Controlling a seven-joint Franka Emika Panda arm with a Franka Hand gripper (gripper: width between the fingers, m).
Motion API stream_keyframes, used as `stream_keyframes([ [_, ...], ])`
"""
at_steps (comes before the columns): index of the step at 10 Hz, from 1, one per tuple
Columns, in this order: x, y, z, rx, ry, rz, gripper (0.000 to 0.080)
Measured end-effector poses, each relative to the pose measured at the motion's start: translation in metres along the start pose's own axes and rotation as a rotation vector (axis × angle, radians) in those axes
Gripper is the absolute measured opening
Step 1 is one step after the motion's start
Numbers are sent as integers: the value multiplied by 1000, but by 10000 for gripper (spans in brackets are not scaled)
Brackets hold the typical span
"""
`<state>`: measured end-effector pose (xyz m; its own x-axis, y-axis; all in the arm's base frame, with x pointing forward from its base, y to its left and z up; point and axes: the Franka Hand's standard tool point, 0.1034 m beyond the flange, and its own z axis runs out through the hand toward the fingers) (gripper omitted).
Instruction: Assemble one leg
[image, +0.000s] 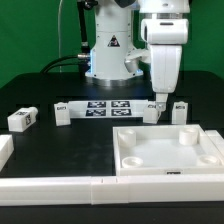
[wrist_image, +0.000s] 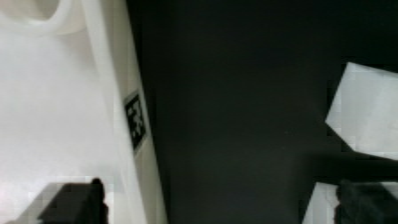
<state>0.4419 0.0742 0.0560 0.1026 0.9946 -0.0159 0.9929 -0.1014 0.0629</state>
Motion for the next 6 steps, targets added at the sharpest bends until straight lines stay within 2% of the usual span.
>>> stream_keyframes([
  [5, 2, -1, 0, 14, 16, 476, 649],
  [6, 1, -5, 2, 7, 45, 619, 649],
])
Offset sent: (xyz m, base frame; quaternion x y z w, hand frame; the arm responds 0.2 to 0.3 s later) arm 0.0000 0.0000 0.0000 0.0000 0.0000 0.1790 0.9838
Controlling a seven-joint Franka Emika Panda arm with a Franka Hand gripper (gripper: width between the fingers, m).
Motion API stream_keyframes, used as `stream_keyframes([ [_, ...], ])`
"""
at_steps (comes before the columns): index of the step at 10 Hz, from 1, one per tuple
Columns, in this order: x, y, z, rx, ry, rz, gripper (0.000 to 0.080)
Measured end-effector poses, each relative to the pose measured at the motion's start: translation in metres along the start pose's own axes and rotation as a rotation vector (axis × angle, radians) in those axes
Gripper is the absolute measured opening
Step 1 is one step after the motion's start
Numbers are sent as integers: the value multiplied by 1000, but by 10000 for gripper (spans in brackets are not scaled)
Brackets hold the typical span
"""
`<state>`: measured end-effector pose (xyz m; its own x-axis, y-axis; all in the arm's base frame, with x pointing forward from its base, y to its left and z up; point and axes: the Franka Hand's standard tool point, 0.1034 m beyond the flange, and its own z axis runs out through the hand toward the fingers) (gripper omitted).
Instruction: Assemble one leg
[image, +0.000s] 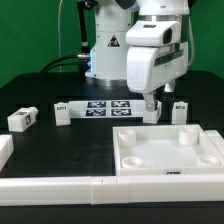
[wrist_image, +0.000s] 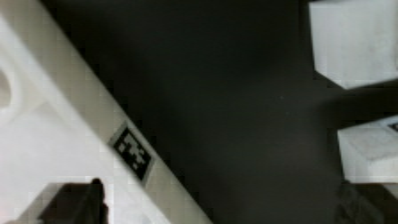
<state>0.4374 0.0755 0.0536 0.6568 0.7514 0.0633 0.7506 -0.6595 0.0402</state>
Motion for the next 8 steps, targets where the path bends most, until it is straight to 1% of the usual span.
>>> stream_keyframes([
  [2, -1, -14, 1, 14, 11, 317, 649],
  [3, -2, -19, 3, 24, 6, 422, 649],
  [5, 1, -33, 5, 40, 6, 709, 649],
  [6, 2, -37, 6, 47, 6, 781, 649],
  [8, 6, -44, 7, 62, 1, 1020, 649],
])
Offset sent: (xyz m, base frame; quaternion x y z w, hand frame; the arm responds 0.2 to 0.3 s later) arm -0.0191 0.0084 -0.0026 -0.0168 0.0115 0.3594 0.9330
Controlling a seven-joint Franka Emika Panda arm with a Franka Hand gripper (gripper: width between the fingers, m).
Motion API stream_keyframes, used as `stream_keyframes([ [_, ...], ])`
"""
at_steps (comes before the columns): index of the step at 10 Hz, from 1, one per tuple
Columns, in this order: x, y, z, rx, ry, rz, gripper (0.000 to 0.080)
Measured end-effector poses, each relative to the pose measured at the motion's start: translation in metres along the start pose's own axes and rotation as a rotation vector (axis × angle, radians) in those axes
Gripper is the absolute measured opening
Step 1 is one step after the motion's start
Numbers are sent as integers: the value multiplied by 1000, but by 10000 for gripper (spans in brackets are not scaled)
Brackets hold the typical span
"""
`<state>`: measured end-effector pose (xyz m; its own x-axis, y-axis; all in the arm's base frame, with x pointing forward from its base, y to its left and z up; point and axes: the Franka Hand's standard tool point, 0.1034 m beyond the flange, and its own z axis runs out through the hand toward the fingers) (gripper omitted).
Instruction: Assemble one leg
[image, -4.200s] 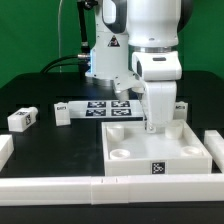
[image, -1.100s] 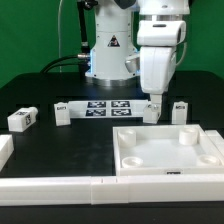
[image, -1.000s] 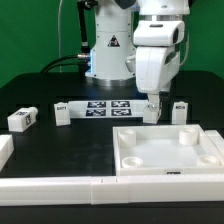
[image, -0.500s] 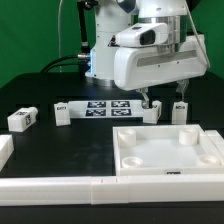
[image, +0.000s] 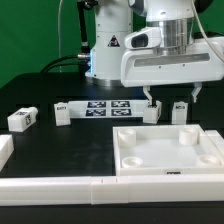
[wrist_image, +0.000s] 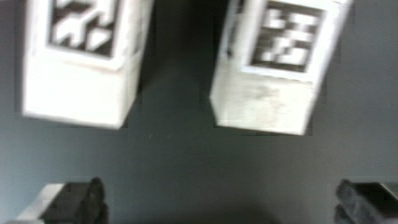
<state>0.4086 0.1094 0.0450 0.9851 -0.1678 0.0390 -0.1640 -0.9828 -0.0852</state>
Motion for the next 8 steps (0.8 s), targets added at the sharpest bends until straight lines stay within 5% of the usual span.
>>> stream_keyframes([
  [6, -2, -1, 1, 0, -50, 67, 649],
  [8, -12, -4, 3, -23, -238, 52, 649],
])
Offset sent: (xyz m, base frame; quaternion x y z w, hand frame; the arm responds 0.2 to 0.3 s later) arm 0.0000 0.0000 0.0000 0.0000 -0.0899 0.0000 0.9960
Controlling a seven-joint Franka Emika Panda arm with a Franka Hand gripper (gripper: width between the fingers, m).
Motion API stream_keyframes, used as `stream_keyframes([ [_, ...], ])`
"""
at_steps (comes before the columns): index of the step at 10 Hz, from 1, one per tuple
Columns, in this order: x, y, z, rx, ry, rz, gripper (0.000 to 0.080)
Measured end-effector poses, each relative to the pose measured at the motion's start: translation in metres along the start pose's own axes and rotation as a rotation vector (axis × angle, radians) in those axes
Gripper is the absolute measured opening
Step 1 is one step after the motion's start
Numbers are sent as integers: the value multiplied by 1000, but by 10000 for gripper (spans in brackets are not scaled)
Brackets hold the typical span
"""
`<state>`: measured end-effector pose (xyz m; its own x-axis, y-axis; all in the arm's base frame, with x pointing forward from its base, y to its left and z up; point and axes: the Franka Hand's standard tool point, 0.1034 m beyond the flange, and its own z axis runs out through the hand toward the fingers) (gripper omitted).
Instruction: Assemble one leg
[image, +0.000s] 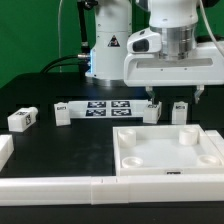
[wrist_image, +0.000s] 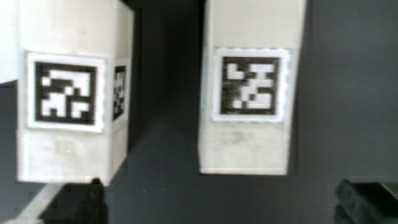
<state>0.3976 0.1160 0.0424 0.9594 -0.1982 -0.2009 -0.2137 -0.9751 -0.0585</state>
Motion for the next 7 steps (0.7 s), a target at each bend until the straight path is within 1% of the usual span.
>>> stream_keyframes([
  [1, -2, 0, 0, -12, -101, 3, 649],
  [3, -2, 0, 1, -21, -247, -12, 649],
  [4, -7, 1, 1, -30, -348, -15, 649],
  [6, -12, 0, 3, -40, -521, -17, 649],
  [7, -16, -1, 6, -42, -601, -14, 649],
])
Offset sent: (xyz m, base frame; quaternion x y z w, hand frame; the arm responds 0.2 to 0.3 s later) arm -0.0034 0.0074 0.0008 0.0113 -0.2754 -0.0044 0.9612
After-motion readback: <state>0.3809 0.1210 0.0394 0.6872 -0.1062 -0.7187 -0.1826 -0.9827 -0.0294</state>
